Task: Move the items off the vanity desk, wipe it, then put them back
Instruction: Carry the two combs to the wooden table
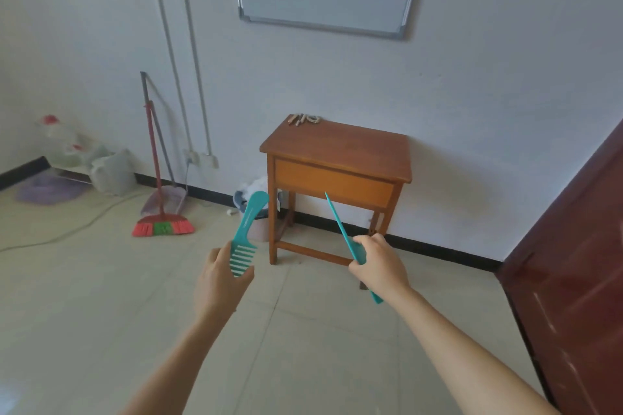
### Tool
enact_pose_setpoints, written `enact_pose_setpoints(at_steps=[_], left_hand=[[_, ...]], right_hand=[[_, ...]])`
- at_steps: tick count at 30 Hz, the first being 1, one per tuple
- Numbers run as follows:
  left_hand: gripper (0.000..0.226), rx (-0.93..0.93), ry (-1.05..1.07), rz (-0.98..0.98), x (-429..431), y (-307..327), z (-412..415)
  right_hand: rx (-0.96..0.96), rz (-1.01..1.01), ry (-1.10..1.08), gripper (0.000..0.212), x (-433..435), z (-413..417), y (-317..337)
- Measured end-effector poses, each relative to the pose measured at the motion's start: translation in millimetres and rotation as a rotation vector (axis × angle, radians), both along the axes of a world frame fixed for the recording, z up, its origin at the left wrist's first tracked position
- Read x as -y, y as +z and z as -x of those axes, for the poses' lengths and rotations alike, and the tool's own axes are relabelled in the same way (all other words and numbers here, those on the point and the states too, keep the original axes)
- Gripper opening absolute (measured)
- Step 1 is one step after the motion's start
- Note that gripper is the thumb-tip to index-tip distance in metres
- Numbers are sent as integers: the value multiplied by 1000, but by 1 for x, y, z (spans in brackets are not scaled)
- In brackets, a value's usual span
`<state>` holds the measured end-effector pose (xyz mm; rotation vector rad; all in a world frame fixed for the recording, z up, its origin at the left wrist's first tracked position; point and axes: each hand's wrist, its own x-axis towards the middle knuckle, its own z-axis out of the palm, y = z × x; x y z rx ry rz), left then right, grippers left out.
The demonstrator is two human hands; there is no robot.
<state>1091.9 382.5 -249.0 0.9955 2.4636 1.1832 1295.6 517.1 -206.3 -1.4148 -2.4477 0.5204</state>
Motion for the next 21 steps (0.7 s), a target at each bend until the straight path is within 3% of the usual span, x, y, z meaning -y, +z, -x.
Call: enact_pose_setpoints(at_steps=[21], left_hand=[[62, 22, 178, -52, -197, 2, 164]], right_hand=[[-26, 77, 295, 46, -227, 214, -11]])
